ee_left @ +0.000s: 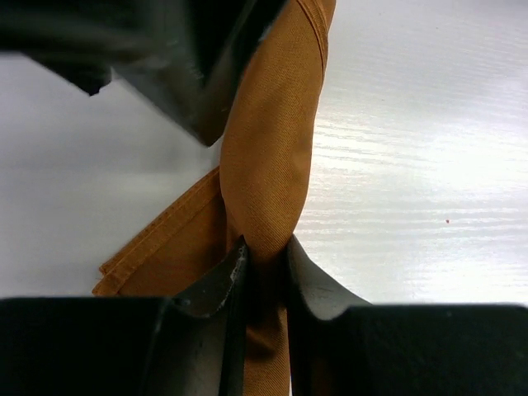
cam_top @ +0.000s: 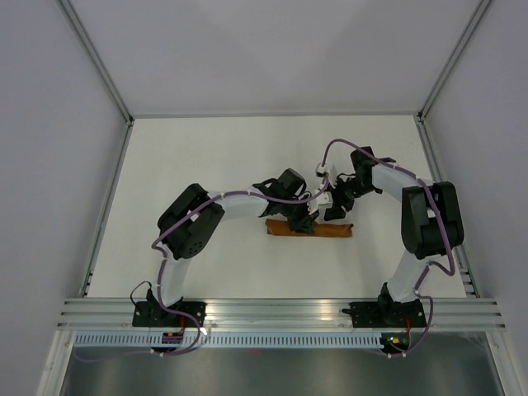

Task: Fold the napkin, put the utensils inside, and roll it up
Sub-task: Roll the napkin with the utensil

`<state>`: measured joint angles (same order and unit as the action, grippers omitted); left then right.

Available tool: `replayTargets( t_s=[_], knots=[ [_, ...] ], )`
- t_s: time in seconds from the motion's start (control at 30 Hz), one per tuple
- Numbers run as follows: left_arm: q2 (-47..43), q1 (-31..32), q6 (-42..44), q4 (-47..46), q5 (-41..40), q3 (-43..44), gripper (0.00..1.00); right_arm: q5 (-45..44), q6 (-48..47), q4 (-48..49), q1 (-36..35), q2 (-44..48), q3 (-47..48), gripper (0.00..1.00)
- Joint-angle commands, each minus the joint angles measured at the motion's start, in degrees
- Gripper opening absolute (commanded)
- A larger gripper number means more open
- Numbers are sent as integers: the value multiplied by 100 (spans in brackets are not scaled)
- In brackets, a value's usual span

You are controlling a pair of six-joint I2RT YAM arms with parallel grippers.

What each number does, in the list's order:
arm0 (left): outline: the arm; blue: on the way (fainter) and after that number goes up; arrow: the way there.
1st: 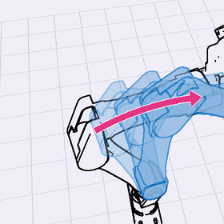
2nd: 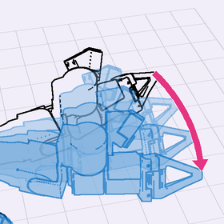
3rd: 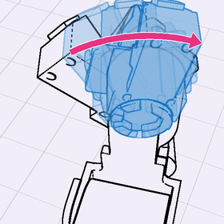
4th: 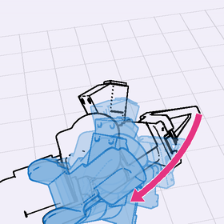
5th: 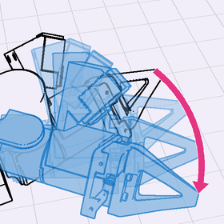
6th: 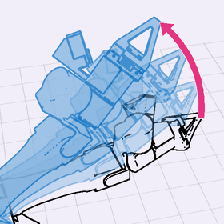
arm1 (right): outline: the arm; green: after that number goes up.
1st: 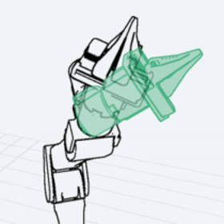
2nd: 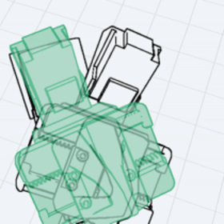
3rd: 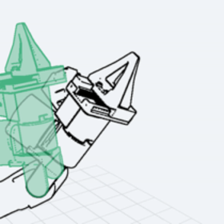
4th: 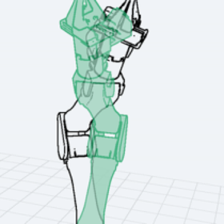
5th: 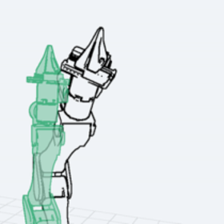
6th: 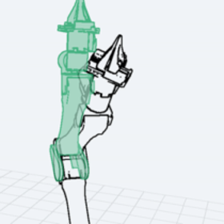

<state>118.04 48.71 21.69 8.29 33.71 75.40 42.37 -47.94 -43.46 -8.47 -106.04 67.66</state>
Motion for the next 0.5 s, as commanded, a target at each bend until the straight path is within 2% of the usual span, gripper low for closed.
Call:
replayTargets(
  t_s=[0.0, 0.23, 0.47],
  knots=[
    [474, -177, -280, 1103, 539, 158, 17, 87, 39, 706, 21, 794, -523, 59],
    [984, -441, -306, 1850, 1172, 880, 19, 70, 40, 1787, 3, 2129, -1641, 62],
    [1221, -538, -403, 2018, 1252, 1205, 20, -115, 39, 2658, -120, 3080, -2660, 63]
  ],
)
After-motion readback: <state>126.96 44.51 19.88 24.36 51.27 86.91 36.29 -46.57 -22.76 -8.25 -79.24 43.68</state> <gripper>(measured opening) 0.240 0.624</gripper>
